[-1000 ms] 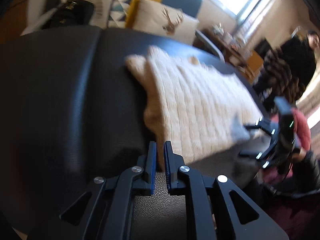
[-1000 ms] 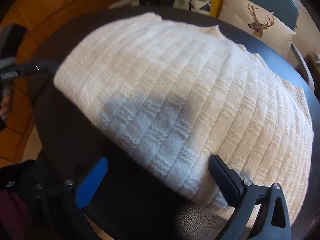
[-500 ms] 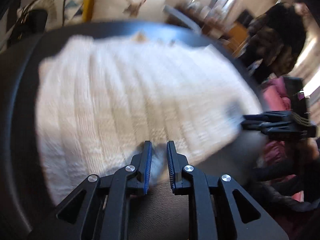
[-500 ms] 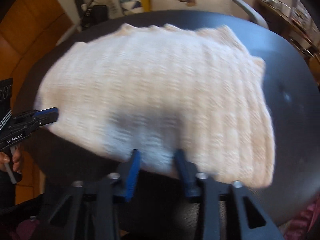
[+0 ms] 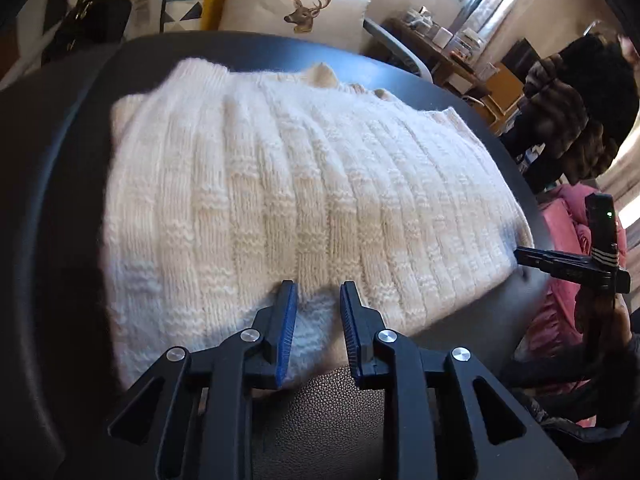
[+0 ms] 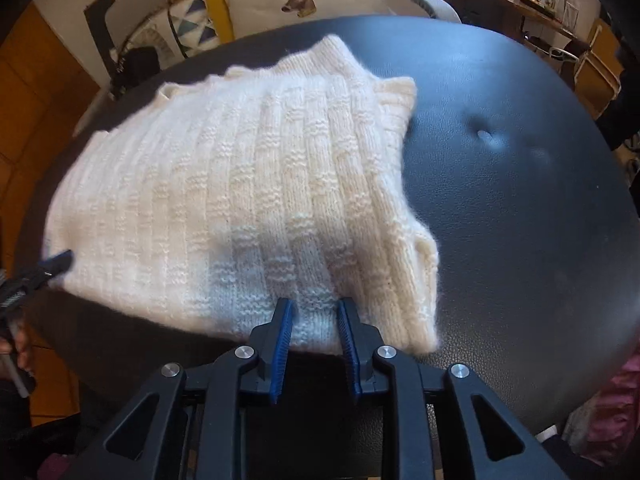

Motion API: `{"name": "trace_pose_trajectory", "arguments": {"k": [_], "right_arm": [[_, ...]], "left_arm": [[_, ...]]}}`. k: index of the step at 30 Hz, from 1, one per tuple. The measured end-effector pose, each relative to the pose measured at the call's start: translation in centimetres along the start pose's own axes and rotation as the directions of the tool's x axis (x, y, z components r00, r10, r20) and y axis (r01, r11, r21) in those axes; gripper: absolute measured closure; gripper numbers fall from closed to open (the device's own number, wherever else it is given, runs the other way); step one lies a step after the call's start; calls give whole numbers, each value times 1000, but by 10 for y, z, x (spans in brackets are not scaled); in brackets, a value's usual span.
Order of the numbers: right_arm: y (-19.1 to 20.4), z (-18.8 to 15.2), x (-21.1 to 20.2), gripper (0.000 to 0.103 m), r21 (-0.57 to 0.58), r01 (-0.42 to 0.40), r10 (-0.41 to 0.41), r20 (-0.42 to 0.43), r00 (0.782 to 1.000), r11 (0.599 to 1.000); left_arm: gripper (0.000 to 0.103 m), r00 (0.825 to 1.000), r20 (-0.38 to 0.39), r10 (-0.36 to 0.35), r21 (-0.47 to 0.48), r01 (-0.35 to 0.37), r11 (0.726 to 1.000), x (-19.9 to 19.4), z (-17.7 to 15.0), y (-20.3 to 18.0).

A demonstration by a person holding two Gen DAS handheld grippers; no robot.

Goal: Fold clothes

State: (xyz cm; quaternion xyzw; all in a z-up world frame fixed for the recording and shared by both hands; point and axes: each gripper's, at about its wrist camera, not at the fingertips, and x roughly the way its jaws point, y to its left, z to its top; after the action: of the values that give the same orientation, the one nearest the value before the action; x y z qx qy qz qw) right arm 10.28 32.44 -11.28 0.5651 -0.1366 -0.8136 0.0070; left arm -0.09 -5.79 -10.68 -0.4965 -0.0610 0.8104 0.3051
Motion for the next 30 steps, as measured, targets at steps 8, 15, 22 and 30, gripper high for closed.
{"name": "trace_pose_trajectory", "arguments": {"k": [8, 15, 22, 30], "right_arm": [[-9, 52, -14, 75, 42, -157, 149, 143, 978, 987], [-20, 56, 29, 76, 99, -94, 88, 58, 994, 991], [8, 111, 20, 75, -38, -176, 180, 155, 972, 984], [53, 142, 50, 71, -127, -63, 72, 74, 995, 990]], "left_arm": [[78, 1000, 27, 8, 8, -9, 1000, 4, 31, -9], [78, 1000, 15, 7, 11, -7, 1000, 30, 53, -16], [79, 994, -27, 103, -3, -103, 995, 67, 94, -2], [78, 999, 44, 2, 34, -3, 999, 61, 119, -10]]}}
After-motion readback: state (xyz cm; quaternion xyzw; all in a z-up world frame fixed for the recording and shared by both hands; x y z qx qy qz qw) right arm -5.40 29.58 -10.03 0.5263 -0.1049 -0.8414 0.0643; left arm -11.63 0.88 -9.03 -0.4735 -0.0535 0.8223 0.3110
